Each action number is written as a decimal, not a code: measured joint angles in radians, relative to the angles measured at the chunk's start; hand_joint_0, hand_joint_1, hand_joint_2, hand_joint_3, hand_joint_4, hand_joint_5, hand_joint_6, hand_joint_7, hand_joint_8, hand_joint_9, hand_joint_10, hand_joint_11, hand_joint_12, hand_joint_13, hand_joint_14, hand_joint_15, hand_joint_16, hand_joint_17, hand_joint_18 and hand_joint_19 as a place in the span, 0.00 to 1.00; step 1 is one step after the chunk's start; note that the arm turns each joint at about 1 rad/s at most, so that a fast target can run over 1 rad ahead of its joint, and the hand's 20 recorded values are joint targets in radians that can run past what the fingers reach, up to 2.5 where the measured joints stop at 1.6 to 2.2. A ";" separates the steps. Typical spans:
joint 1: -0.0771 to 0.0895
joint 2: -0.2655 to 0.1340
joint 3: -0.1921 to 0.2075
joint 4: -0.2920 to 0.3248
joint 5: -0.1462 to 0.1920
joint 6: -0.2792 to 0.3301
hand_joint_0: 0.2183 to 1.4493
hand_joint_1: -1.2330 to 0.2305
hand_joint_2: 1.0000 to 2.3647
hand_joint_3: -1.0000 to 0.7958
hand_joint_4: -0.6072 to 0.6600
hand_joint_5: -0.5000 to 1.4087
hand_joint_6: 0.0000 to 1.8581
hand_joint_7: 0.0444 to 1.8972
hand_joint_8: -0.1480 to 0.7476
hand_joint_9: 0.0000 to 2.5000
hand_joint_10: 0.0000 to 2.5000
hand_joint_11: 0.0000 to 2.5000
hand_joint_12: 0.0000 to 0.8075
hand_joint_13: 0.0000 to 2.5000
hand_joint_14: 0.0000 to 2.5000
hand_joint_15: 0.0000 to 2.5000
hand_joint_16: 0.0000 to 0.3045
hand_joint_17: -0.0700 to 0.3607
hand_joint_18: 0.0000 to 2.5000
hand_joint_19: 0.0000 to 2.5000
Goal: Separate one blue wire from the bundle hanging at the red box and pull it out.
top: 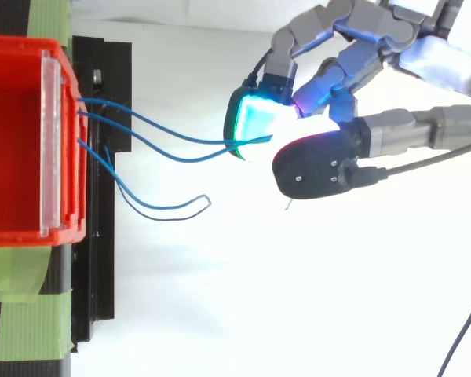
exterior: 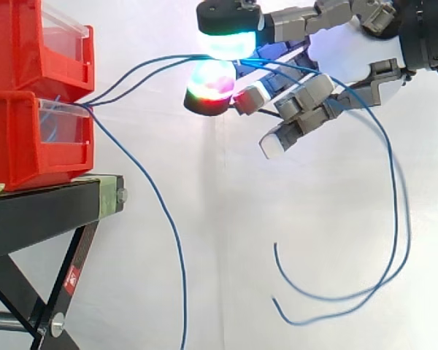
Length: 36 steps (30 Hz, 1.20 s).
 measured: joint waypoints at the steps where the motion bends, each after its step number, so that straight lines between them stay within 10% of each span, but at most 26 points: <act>1: 0.000 0.000 0.000 0.000 0.000 0.000 0.37 0.29 0.01 0.39 0.58 0.15 0.50 0.42 0.52 0.40 0.00 0.61 0.51 0.39 0.37 0.59 0.16 0.42 0.35 0.30; 28: 0.000 0.000 0.001 -0.003 0.000 0.000 0.36 0.18 0.01 0.34 0.60 0.14 0.50 0.44 0.51 0.36 0.00 0.62 0.52 0.36 0.34 0.61 0.17 0.43 0.32 0.27; 36: 0.000 0.000 0.002 -0.003 0.000 0.000 0.29 0.29 0.01 0.33 0.60 0.14 0.50 0.44 0.52 0.37 0.00 0.61 0.54 0.35 0.38 0.59 0.17 0.43 0.32 0.29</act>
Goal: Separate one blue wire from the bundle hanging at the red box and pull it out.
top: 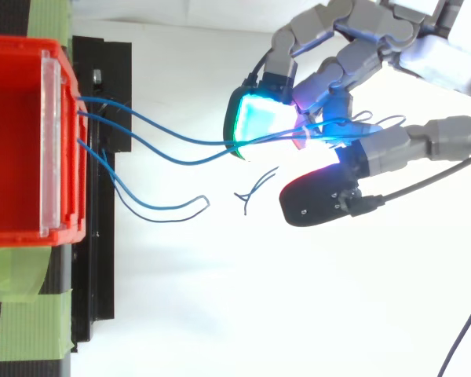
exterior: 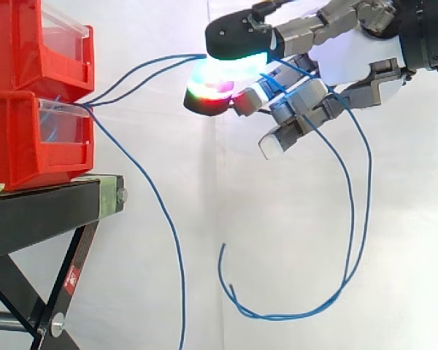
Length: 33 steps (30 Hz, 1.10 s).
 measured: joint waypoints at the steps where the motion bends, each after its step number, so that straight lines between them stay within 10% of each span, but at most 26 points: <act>1: 0.000 0.000 0.000 0.000 0.000 0.000 0.28 0.30 0.01 0.32 0.61 0.14 0.50 0.44 0.53 0.38 0.00 0.61 0.53 0.35 0.38 0.59 0.17 0.44 0.32 0.29; 33: 0.000 0.000 0.003 0.000 0.000 0.000 0.35 0.33 0.01 0.41 0.57 0.15 0.50 0.43 0.52 0.39 0.00 0.59 0.52 0.36 0.35 0.59 0.16 0.42 0.32 0.29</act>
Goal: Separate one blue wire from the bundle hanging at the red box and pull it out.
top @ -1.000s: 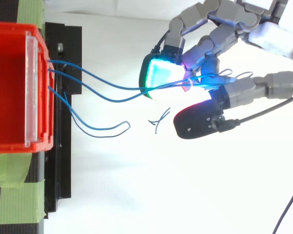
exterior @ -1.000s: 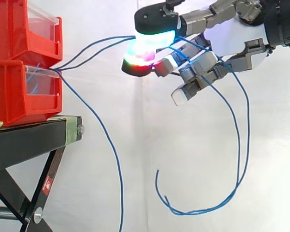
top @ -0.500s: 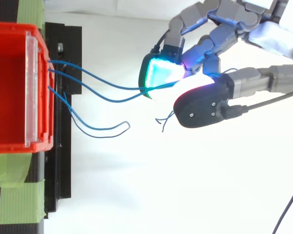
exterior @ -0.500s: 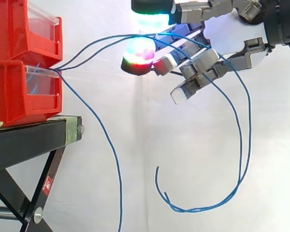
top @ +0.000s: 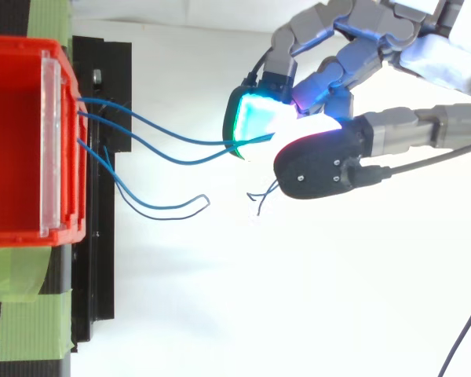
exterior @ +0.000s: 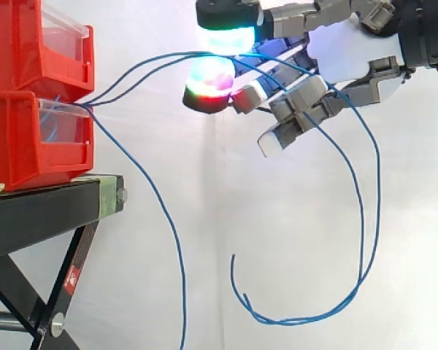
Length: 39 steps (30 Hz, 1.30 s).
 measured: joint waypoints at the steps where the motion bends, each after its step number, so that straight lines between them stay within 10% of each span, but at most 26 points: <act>1: 0.000 0.000 0.000 0.000 0.000 0.000 0.35 0.31 0.01 0.42 0.57 0.15 0.50 0.43 0.52 0.39 0.00 0.59 0.52 0.36 0.35 0.59 0.16 0.42 0.32 0.29; 22: 0.000 0.002 0.000 -0.002 0.000 0.001 0.38 0.19 0.01 0.35 0.59 0.14 0.50 0.44 0.51 0.37 0.00 0.60 0.53 0.37 0.27 0.63 0.16 0.42 0.32 0.27; 39: 0.000 0.006 0.001 -0.004 0.006 0.002 0.27 0.41 0.00 0.30 0.59 0.15 0.49 0.43 0.53 0.38 0.00 0.59 0.54 0.36 0.32 0.59 0.17 0.43 0.31 0.29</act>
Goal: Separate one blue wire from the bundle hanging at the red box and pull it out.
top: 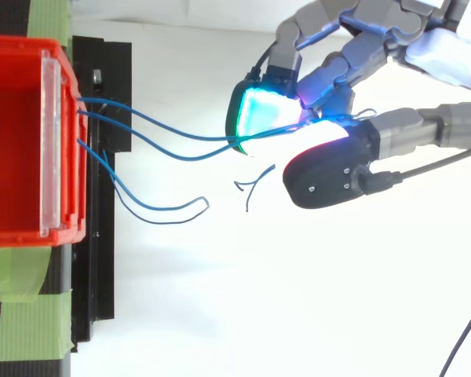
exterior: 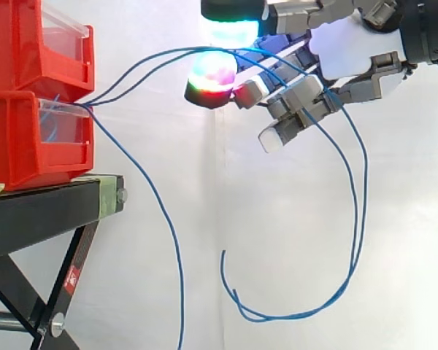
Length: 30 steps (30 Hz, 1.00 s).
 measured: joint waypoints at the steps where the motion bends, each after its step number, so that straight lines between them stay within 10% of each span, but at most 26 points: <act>1: 0.000 0.000 0.000 0.000 0.000 0.000 0.27 0.41 0.00 0.30 0.59 0.15 0.49 0.44 0.53 0.39 0.00 0.59 0.53 0.36 0.32 0.59 0.17 0.43 0.31 0.29; 30: 0.000 0.000 0.000 -0.002 0.000 0.000 0.40 0.29 0.00 0.52 0.51 0.15 0.51 0.44 0.54 0.40 0.00 0.57 0.55 0.36 0.36 0.56 0.17 0.44 0.33 0.28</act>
